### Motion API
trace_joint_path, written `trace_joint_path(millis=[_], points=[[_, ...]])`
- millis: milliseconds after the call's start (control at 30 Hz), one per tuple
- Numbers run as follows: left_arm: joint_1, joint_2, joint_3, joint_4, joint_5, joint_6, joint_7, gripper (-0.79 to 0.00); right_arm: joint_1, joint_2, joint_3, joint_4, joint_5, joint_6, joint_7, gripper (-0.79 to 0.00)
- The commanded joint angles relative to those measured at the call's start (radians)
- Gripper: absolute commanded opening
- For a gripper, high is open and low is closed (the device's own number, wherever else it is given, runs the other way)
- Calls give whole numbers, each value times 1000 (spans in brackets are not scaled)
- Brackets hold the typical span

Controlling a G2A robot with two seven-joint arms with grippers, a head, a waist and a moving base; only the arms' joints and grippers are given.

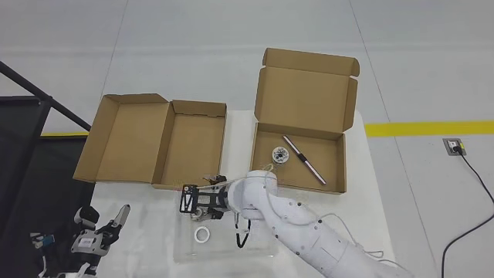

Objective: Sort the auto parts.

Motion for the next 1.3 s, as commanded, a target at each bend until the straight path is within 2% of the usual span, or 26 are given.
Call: trace_joint_path(millis=[0,67,200,400,567,767,1000,1267], points=[[0,0,0,0,0,0,0,0,-34,8,-12,-49,-101,65,-28,0],[0,0,0,0,0,0,0,0,-59,17,-13,-91,-141,52,-48,0],[0,0,0,0,0,0,0,0,-73,27,-42,-144,-169,-131,-88,0],[0,0,0,0,0,0,0,0,-72,3,-85,-147,-154,-190,-27,0],[0,0,0,0,0,0,0,0,-8,-44,-94,-22,-41,-220,47,0],[0,0,0,0,0,0,0,0,70,-113,-130,151,45,-209,56,0],[0,0,0,0,0,0,0,0,141,-187,-164,343,77,-186,-6,0],[-5,-1,2,3,18,-20,-11,0,203,-262,-199,521,88,-241,-104,0]])
